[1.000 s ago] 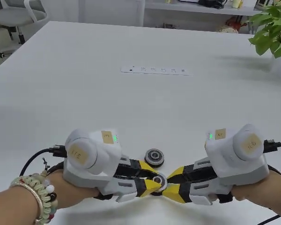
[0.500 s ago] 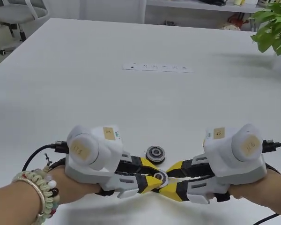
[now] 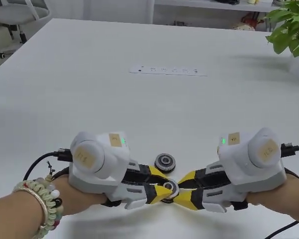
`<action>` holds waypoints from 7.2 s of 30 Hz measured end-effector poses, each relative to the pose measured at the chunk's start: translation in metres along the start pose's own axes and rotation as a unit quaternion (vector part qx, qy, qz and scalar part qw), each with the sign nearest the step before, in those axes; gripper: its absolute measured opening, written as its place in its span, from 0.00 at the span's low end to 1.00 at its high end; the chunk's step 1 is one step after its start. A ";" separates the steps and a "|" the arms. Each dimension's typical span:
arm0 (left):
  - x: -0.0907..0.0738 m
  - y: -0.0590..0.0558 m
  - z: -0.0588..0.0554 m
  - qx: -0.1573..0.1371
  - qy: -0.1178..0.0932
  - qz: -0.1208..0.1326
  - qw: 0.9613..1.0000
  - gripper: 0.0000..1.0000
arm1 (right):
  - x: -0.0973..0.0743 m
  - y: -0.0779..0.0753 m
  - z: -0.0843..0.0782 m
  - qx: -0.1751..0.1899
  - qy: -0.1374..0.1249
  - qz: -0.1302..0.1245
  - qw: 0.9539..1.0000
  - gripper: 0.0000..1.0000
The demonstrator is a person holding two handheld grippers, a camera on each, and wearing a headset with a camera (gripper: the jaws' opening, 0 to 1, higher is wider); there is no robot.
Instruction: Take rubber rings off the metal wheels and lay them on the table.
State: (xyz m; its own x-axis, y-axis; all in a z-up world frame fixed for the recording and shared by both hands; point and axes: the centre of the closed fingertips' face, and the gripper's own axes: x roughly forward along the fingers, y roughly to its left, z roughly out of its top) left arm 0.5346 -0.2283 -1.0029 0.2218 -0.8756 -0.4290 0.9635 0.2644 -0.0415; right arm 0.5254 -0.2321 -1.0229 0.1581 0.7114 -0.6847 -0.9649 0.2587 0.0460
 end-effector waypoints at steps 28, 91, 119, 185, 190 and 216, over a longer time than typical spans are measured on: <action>-0.001 0.000 0.000 0.001 0.000 0.002 1.000 0.14 | -0.006 -0.011 -0.001 0.088 -0.002 -0.014 0.996 0.00; -0.001 0.000 -0.001 0.012 -0.001 0.005 1.000 0.14 | -0.010 0.000 0.024 0.398 -0.071 0.050 0.913 0.00; 0.000 0.000 0.000 -0.001 0.001 0.010 1.000 0.14 | -0.011 -0.004 0.020 0.378 -0.067 0.037 0.923 0.00; -0.088 0.008 0.068 0.068 0.031 0.043 0.996 0.52 | -0.032 -0.019 0.051 0.354 -0.127 0.010 0.927 0.00; -0.114 0.015 0.059 0.057 0.031 0.079 0.995 0.54 | -0.035 -0.020 0.055 0.352 -0.135 0.008 0.926 0.00; -0.154 0.012 -0.006 -0.091 -0.005 0.192 0.977 0.87 | -0.035 -0.013 0.071 0.340 -0.158 0.026 0.927 0.00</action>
State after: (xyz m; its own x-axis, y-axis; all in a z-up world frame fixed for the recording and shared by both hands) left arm 0.5111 -0.0877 -0.9433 0.5641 -0.7009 -0.4365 0.7664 0.6412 -0.0391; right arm 0.5472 -0.2145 -0.9479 0.2732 0.8622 -0.4266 -0.6347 0.4948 0.5936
